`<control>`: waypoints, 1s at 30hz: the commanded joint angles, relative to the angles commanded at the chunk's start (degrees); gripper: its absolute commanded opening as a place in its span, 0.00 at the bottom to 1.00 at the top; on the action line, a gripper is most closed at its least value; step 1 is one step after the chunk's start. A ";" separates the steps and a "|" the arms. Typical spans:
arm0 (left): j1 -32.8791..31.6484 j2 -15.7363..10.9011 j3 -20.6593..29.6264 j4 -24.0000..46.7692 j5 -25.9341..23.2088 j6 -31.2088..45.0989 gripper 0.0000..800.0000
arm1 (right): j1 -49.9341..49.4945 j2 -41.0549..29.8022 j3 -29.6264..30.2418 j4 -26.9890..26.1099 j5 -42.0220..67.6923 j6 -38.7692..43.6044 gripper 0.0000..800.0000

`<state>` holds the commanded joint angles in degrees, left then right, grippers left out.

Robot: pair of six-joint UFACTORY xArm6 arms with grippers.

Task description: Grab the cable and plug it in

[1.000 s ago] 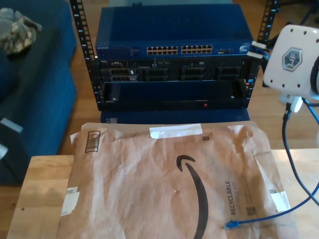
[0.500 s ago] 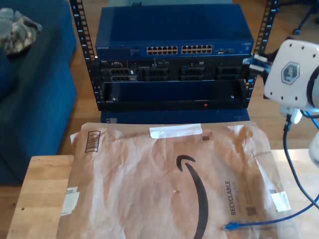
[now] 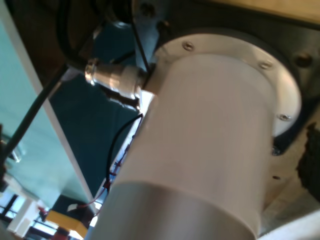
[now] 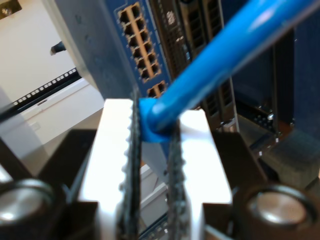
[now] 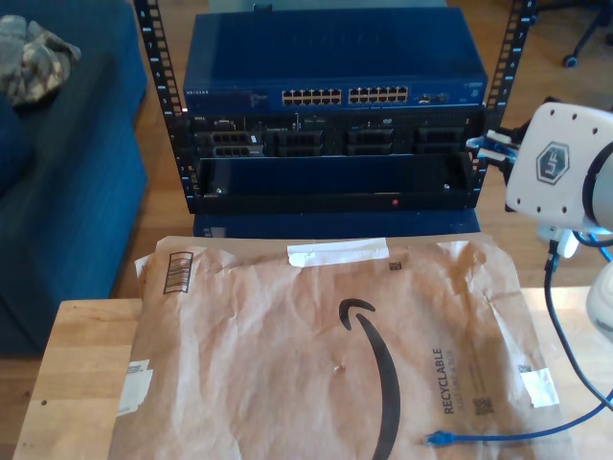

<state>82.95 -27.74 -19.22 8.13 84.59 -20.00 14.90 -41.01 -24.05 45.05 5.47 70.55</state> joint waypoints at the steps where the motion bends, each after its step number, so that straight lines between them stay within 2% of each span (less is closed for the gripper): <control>1: 1.49 -0.09 0.18 0.00 -1.32 0.97 1.00 | 0.09 0.00 0.09 0.00 0.00 0.00 0.01; 4: 3.87 -1.49 0.88 -0.18 -2.55 4.31 1.00 | 0.26 0.18 0.35 -0.09 0.00 0.00 0.01; 7: 4.31 -3.69 4.48 -0.18 -3.43 6.07 1.00 | 0.26 0.79 -0.26 0.00 0.00 0.00 0.01; 11: 6.07 -6.07 7.56 0.00 -10.29 7.12 1.00 | 0.00 4.04 -1.76 -0.44 -0.09 0.00 0.00; 15: 7.56 -6.42 12.13 -0.18 -17.93 10.11 1.00 | 0.00 4.57 -2.02 -0.44 -0.09 0.00 0.00; 17: 9.76 -6.24 12.66 -0.44 -19.60 12.13 1.00 | 0.09 4.75 -1.93 -0.44 -0.09 0.00 0.00; 21: 11.08 -3.96 14.95 -0.44 -24.97 14.15 1.00 | 0.09 4.66 -1.41 -1.23 0.00 -0.09 0.00; 24: 11.78 -3.69 14.95 -0.44 -24.97 14.15 1.00 | 0.18 4.31 0.62 -4.13 0.00 0.00 0.00; 26: 11.87 -3.69 14.95 -0.44 -25.05 14.15 1.00 | 0.18 3.60 2.29 -3.96 0.00 0.00 0.00; 30: 11.87 -3.60 14.95 -0.44 -25.05 14.15 1.00 | 0.70 3.52 1.67 -3.87 -0.09 0.00 0.00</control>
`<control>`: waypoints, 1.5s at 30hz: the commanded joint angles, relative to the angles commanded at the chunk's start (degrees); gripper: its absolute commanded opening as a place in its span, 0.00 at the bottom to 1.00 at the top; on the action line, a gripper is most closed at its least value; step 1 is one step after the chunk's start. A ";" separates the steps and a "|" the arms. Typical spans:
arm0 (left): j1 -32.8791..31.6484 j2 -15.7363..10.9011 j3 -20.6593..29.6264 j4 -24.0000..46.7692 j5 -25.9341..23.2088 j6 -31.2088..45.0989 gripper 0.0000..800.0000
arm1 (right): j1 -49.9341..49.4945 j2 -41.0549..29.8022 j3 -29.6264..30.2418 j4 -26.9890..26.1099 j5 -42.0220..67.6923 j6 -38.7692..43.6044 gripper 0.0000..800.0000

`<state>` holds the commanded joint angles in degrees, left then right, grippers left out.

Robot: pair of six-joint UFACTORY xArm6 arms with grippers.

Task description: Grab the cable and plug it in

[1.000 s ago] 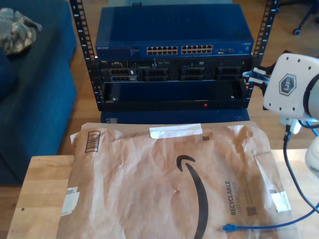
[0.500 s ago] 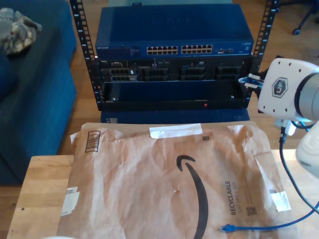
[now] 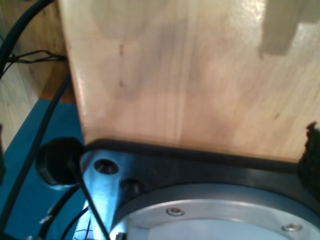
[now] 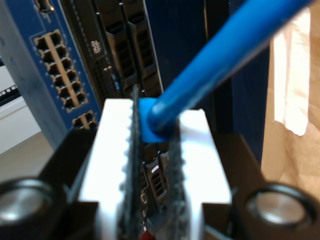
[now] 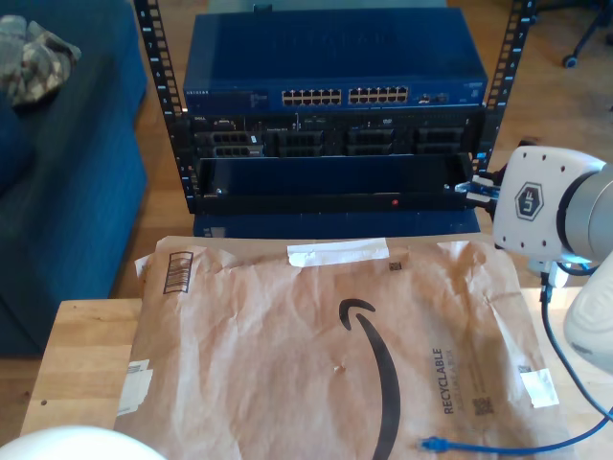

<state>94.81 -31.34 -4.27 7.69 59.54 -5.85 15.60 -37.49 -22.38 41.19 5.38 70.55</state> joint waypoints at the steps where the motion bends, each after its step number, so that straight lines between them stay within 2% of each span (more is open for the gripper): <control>1: 0.00 0.00 0.00 0.00 0.00 0.00 1.00 | 0.35 0.18 -0.09 0.00 0.00 0.09 0.00; 9: 0.00 0.00 0.00 0.00 0.00 0.00 1.00 | 1.05 6.59 -0.44 0.35 -0.53 0.44 0.00; 14: 0.00 0.00 0.00 0.00 0.00 0.00 1.00 | 4.48 10.46 -0.79 0.18 -5.19 0.35 0.00; 17: 0.00 0.00 0.00 0.00 0.09 0.00 1.00 | 5.10 13.54 -2.73 0.09 -5.45 0.26 0.00; 23: 0.00 0.00 0.00 0.00 0.09 0.00 1.00 | 9.32 14.24 -6.42 -0.18 -5.54 -0.18 0.00; 25: 0.00 0.00 0.00 0.00 0.00 0.00 1.00 | 10.11 15.30 -7.74 -1.67 -5.54 -0.44 0.00; 29: 0.00 0.00 0.00 0.00 0.00 0.00 1.00 | 10.11 17.05 -9.67 -8.35 -5.54 -0.09 0.00; 33: 0.00 0.00 0.00 0.00 0.00 0.00 1.00 | 9.85 19.52 -12.48 -8.88 -5.19 0.09 0.00; 39: 0.00 0.00 0.00 0.00 0.00 0.00 1.00 | 10.37 19.52 -10.37 -11.08 -6.15 -0.18 0.01; 45: 0.00 0.00 0.00 0.00 0.00 0.00 1.00 | 15.82 22.33 -9.32 -11.43 -17.05 0.18 0.01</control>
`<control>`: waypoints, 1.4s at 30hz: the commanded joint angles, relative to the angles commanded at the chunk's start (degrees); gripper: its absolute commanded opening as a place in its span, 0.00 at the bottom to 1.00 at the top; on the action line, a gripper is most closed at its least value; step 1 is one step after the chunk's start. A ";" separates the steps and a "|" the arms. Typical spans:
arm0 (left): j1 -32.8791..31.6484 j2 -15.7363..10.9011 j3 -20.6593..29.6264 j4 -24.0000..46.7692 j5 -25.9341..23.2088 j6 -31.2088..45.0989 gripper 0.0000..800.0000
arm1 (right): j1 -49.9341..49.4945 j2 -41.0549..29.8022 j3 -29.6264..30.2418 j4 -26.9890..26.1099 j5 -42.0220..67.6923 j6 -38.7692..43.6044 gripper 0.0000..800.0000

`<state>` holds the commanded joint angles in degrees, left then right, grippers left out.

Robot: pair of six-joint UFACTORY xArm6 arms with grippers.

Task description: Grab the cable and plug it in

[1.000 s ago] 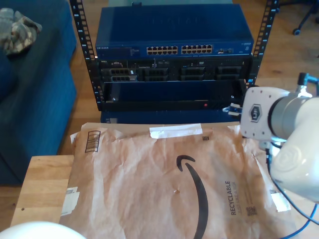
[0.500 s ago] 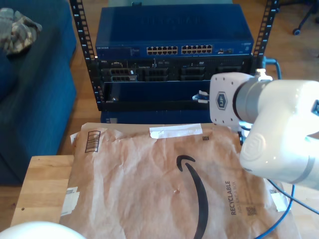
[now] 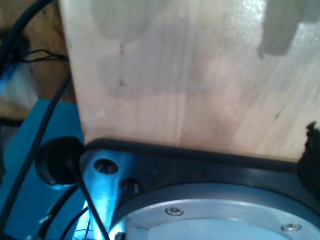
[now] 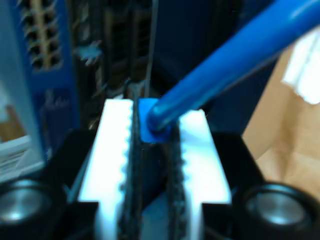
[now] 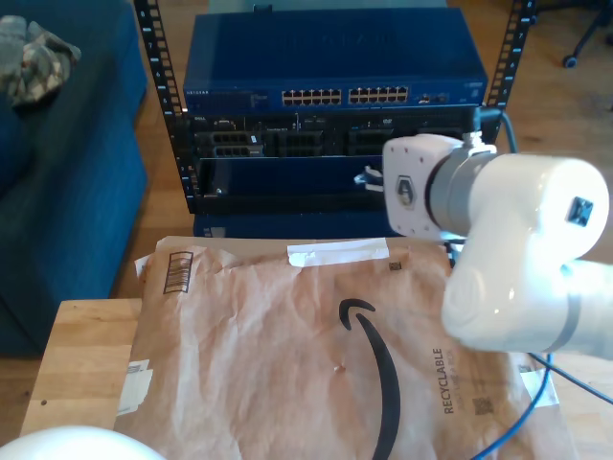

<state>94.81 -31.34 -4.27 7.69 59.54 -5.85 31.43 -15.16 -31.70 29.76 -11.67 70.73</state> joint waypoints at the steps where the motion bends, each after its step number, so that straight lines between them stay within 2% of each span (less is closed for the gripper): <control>1: 0.00 0.00 0.00 0.00 0.09 0.00 1.00 | 0.26 0.70 0.26 0.00 -1.05 -0.09 0.01; 5: 0.00 0.00 0.00 0.00 0.00 0.00 1.00 | 0.79 3.60 1.23 0.26 -7.38 0.18 0.01; 12: 0.00 0.00 0.00 0.00 0.00 0.00 1.00 | 2.11 7.38 0.09 0.26 -10.64 2.02 0.00; 14: 0.00 0.00 0.00 0.00 0.00 0.00 1.00 | 2.46 8.18 0.26 0.26 -17.41 2.29 0.00; 17: 0.00 0.00 0.00 0.00 0.00 0.00 1.00 | 4.75 14.07 0.09 0.18 -28.84 2.55 0.00; 20: 0.00 0.00 0.00 0.00 0.00 0.00 1.00 | 5.01 15.12 0.00 0.00 -30.59 2.46 0.00; 23: 0.00 0.00 0.00 0.00 0.09 0.00 1.00 | 4.84 17.58 0.00 0.09 -37.10 3.43 0.00; 36: 0.00 0.00 0.00 0.00 0.00 0.00 1.00 | 2.64 29.19 -8.44 0.53 -56.00 3.78 0.00; 42: 0.00 0.00 0.00 0.00 0.00 0.00 1.00 | 3.25 32.88 -9.76 0.53 -61.89 8.79 0.00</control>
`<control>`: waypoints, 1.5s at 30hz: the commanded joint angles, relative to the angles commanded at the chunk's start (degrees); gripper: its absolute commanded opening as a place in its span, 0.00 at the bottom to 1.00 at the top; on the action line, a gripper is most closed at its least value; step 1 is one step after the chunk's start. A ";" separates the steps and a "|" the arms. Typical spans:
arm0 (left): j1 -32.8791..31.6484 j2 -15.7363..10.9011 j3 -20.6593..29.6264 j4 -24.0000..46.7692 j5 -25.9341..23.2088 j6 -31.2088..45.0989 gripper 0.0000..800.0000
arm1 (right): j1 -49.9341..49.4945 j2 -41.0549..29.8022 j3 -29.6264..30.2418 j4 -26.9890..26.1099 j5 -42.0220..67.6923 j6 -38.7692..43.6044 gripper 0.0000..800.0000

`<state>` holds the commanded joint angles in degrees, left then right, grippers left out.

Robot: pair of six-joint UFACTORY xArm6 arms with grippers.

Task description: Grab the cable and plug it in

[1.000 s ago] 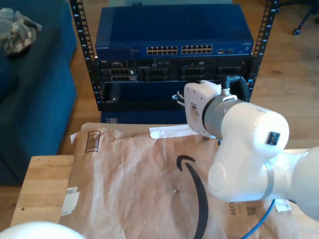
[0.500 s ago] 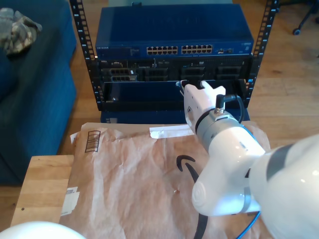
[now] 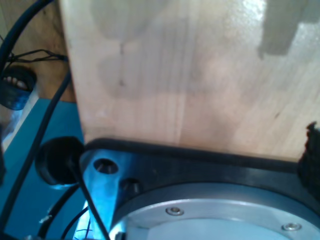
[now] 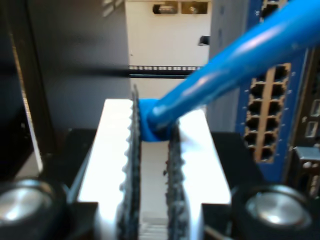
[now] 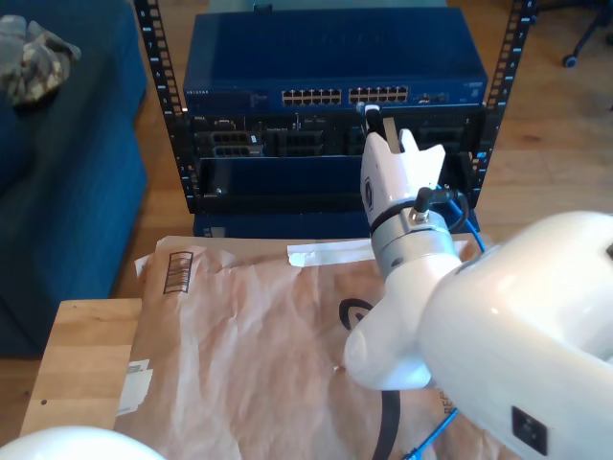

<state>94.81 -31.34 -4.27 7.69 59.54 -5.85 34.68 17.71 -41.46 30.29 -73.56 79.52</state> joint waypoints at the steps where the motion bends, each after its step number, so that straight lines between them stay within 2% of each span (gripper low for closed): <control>1: 0.00 0.00 -0.09 0.00 0.00 0.00 1.00 | -0.09 0.88 0.09 0.00 -0.53 0.09 0.00; 11: 0.00 0.00 0.00 0.00 0.09 0.00 1.00 | -1.85 6.07 -2.64 2.46 -4.48 1.41 0.00; 13: 0.00 0.00 0.00 0.00 0.00 0.00 1.00 | -1.85 6.95 -3.78 4.48 -4.92 1.41 0.00; 15: 0.00 0.00 0.00 0.00 0.00 0.00 1.00 | -1.76 9.14 -6.42 7.65 -5.80 1.32 0.00; 22: 0.00 0.00 -0.09 0.00 0.00 0.00 1.00 | -1.76 15.38 -15.38 9.93 -5.71 0.79 0.00; 25: 0.00 0.00 0.00 0.00 0.09 0.00 1.00 | -1.76 17.67 -18.55 12.48 -5.45 0.70 0.00; 32: 0.00 0.00 0.00 0.00 0.09 0.00 1.00 | -2.73 21.10 -23.21 13.98 -5.45 -1.23 0.00; 45: 0.00 0.00 0.00 0.00 0.09 0.00 1.00 | -5.36 24.70 -27.52 14.24 -4.75 -2.90 0.00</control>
<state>94.81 -31.34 -4.27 7.69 59.63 -5.85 29.32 42.42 -68.98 44.53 -78.31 76.62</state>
